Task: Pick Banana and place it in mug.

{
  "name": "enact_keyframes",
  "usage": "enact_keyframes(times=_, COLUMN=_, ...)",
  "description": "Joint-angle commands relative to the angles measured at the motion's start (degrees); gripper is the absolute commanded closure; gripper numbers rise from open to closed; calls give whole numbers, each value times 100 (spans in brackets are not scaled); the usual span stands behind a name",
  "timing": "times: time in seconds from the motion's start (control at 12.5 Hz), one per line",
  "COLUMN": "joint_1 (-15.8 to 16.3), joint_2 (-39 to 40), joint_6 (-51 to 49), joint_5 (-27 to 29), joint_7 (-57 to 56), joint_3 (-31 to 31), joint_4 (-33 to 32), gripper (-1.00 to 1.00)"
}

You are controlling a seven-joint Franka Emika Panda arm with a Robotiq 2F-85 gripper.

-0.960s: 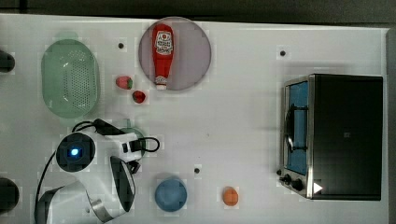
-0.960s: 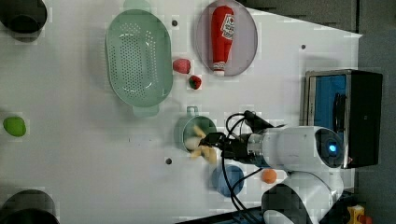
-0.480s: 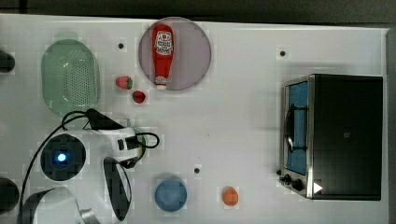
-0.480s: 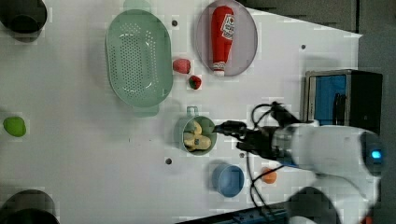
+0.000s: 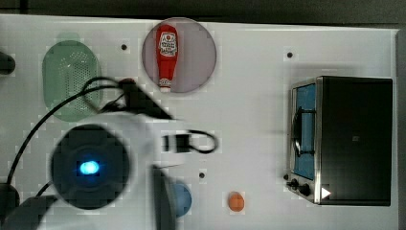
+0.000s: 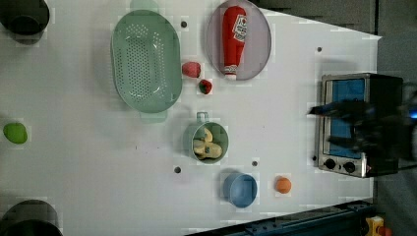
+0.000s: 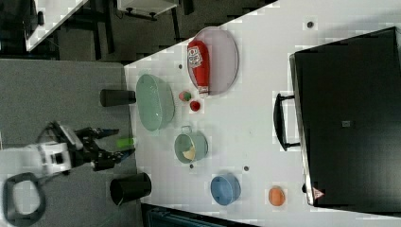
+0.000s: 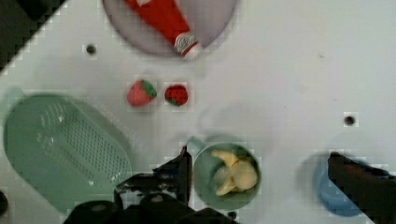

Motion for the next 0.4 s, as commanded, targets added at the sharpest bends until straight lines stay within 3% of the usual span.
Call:
enact_keyframes(times=0.08, joint_1=-31, joint_2=124, joint_6=-388, joint_5=-280, joint_7=-342, joint_3=-590, joint_4=239, gripper=-100)
enact_keyframes(times=0.4, joint_1=-38, joint_2=51, joint_6=-590, joint_5=-704, joint_7=-496, joint_3=-1235, joint_4=500, gripper=-100)
